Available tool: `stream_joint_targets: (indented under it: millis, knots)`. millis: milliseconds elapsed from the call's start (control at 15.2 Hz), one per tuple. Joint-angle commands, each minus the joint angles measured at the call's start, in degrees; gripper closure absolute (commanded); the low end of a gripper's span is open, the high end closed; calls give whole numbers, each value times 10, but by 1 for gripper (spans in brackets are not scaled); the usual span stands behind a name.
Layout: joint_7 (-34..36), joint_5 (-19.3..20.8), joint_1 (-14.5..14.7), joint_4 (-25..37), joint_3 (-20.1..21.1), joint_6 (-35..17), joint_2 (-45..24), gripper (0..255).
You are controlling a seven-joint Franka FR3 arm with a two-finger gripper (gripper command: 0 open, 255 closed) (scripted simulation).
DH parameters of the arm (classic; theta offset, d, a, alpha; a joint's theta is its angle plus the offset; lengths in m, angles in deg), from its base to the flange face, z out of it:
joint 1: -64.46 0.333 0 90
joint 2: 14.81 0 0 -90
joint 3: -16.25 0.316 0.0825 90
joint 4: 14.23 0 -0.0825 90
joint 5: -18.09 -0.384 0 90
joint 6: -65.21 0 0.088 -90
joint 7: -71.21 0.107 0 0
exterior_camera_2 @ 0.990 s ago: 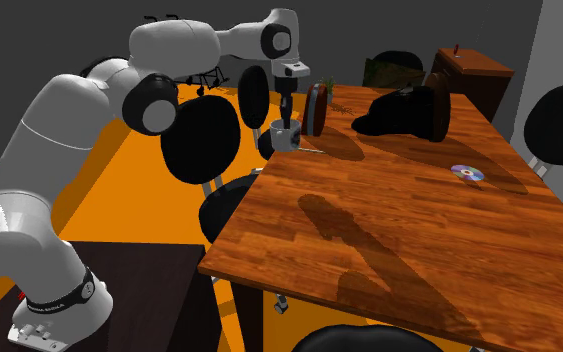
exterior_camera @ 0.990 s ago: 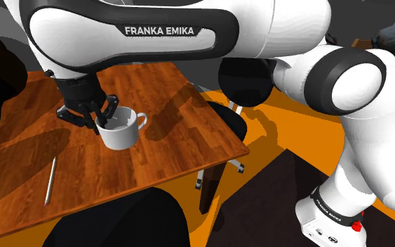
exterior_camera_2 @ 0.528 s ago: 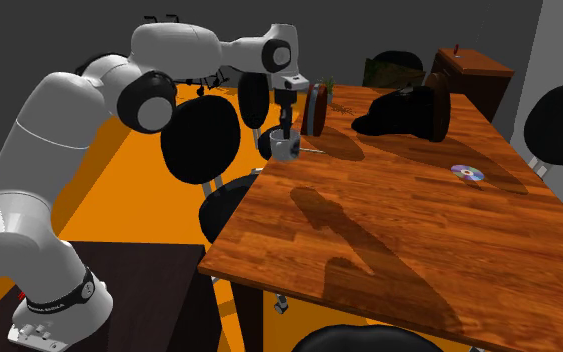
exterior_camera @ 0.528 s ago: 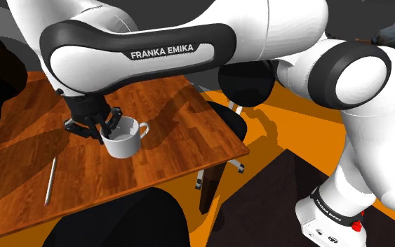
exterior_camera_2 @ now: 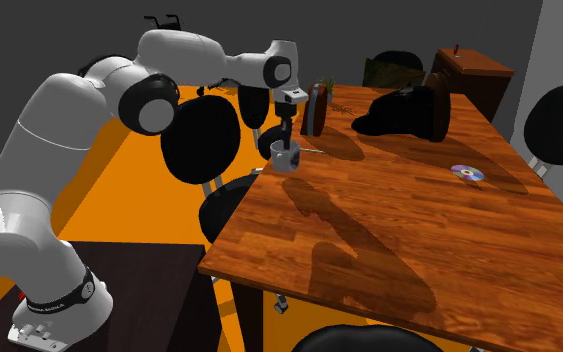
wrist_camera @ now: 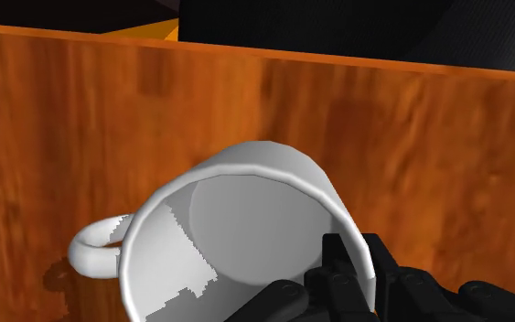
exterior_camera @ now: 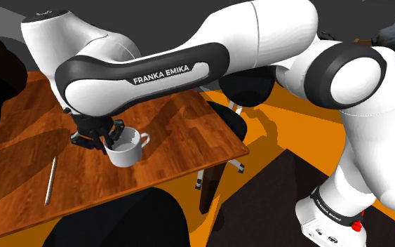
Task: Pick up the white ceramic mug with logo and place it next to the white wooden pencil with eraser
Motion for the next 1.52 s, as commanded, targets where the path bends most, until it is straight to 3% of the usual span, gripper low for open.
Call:
stream_joint_targets:
  millis: [0,330,792,858,1188,1452]
  knots:
    - [2,1,-1,-11,-1,-13,-2,255]
    - [8,5,-3,-36,-3,-44,-10,255]
    - [8,5,-3,-35,-3,-44,-10,255]
    - [8,5,-3,-35,-3,-44,-10,0]
    - [8,5,-3,-35,-3,-44,-10,0]
    - [0,-1,6,23,1,22,0,0]
